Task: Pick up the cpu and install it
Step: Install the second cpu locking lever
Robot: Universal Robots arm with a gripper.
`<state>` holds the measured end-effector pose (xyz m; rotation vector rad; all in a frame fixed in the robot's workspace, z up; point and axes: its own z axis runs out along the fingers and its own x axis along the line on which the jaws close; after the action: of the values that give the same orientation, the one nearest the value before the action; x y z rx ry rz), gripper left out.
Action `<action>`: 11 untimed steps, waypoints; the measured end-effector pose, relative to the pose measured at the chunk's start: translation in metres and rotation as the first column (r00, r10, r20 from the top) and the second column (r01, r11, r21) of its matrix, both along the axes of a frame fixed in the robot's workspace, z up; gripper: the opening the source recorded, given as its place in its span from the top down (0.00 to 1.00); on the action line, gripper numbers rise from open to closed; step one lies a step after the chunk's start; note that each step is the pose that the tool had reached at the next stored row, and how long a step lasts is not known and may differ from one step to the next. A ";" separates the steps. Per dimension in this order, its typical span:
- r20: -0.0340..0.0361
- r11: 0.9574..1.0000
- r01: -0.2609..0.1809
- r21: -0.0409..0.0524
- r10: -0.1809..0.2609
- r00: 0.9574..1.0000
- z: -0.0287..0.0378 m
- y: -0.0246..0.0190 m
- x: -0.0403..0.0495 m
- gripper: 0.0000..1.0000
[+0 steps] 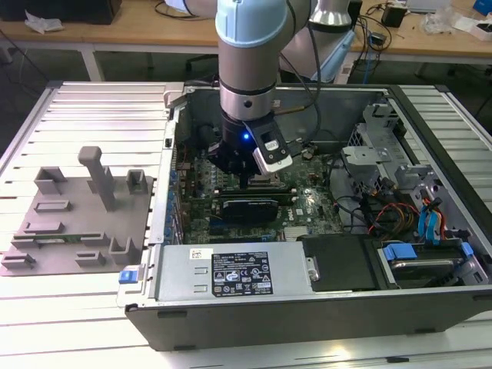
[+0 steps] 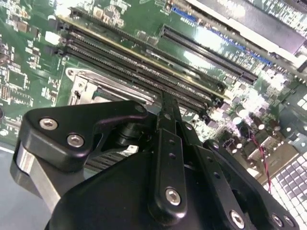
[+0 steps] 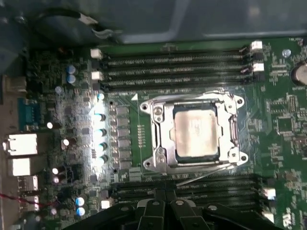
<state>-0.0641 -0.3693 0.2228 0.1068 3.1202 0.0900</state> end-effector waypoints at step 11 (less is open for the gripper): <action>-0.055 0.995 0.001 0.098 0.004 0.998 -0.0084 -0.0138 0.0042 0.89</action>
<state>-0.0599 -0.3831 0.2144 0.1103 3.1709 0.2451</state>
